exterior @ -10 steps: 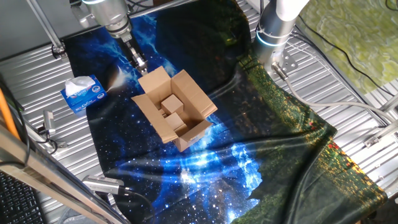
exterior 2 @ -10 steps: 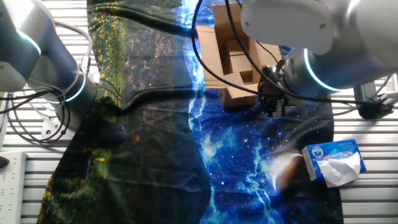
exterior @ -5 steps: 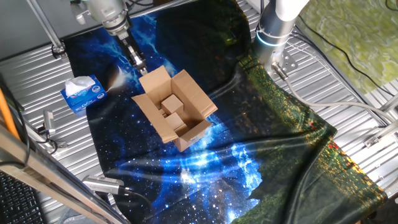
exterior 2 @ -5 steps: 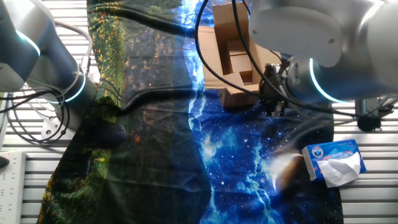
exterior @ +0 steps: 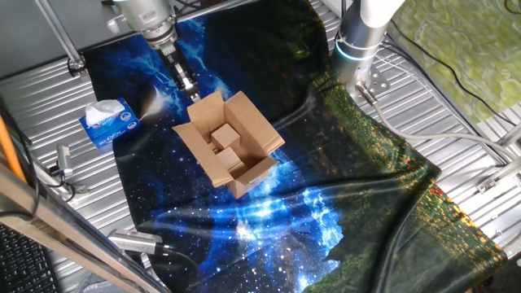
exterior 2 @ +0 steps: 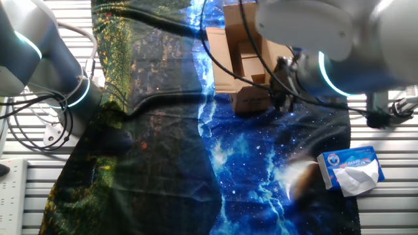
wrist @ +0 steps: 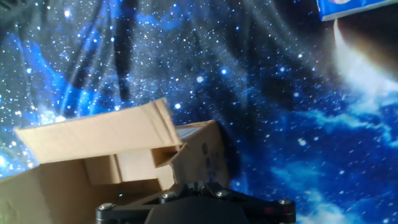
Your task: Cover the box
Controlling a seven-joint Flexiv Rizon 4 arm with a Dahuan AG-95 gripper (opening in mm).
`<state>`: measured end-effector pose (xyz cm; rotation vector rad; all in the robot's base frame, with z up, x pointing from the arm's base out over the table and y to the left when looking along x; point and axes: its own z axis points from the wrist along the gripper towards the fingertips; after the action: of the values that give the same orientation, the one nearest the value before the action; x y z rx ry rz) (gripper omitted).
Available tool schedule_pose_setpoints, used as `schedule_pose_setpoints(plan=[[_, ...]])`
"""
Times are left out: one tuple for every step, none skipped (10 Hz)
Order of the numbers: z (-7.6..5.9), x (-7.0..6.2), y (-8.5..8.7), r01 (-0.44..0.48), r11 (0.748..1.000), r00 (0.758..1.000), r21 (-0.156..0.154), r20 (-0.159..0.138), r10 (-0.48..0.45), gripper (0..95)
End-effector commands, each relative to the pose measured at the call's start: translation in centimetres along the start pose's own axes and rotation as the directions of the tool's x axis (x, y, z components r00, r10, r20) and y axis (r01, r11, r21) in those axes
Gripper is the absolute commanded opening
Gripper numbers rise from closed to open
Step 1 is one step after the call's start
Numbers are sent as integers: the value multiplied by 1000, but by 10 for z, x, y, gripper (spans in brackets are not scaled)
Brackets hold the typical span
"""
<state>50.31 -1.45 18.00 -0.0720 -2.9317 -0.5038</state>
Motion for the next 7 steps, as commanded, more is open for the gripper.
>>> schedule_pose_setpoints(plan=[[1,-1,9,-19,1000,1000,1,-3,19,0],[3,-2,13,-27,1000,1000,4,0,27,0],[6,-3,17,-35,999,999,6,4,35,0],[9,-4,21,-39,999,999,9,8,39,0],[13,-6,25,-39,999,999,17,14,39,0],[15,-7,27,-31,999,999,20,18,31,0],[17,-7,27,-18,1000,999,22,29,18,0]])
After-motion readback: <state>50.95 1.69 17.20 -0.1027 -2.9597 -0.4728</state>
